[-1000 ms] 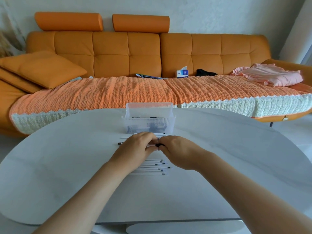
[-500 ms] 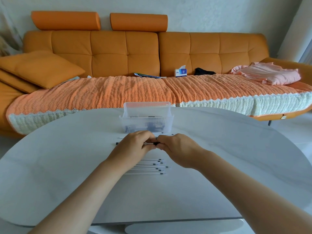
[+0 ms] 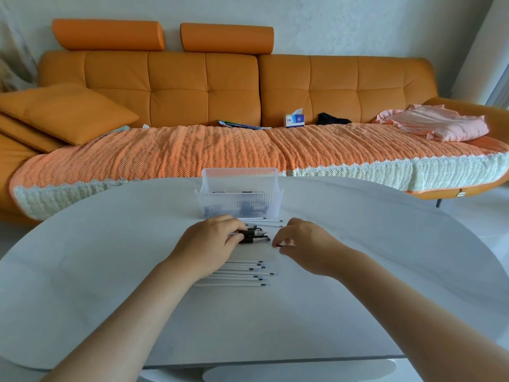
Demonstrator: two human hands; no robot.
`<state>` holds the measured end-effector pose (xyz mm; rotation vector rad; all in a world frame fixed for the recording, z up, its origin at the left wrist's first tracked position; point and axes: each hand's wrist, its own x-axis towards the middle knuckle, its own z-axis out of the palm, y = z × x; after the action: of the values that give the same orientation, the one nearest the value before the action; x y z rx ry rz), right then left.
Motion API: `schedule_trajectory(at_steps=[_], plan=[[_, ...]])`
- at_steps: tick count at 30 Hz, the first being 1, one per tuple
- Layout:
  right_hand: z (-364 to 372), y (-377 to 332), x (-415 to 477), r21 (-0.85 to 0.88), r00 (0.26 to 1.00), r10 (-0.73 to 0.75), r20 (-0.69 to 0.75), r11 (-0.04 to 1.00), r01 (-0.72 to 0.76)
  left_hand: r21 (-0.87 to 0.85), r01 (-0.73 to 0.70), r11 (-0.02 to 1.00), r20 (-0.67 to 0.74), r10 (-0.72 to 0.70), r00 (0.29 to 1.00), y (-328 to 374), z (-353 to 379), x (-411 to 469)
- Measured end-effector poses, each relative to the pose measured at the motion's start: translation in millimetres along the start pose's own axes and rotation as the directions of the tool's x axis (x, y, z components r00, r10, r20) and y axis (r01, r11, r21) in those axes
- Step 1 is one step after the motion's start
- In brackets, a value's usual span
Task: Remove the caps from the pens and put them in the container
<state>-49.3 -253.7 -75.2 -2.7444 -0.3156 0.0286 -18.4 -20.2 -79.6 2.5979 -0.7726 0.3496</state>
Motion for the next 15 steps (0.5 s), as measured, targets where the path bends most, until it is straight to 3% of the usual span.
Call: schedule_trajectory(at_steps=[5, 15], plan=[[-0.2, 2.0, -4.1, 0.125, 0.999, 0.054, 0.002, 0.991, -0.054, 0.024, 0.002, 1.000, 0.049, -0.003, 0.999, 4.7, 2.1, 1.0], [-5.3, 5.3, -1.2, 0.122, 0.996, 0.051, 0.076, 0.991, -0.060, 0.038, -0.013, 0.999, 0.064, 0.011, 0.998, 12.4, 4.0, 0.9]])
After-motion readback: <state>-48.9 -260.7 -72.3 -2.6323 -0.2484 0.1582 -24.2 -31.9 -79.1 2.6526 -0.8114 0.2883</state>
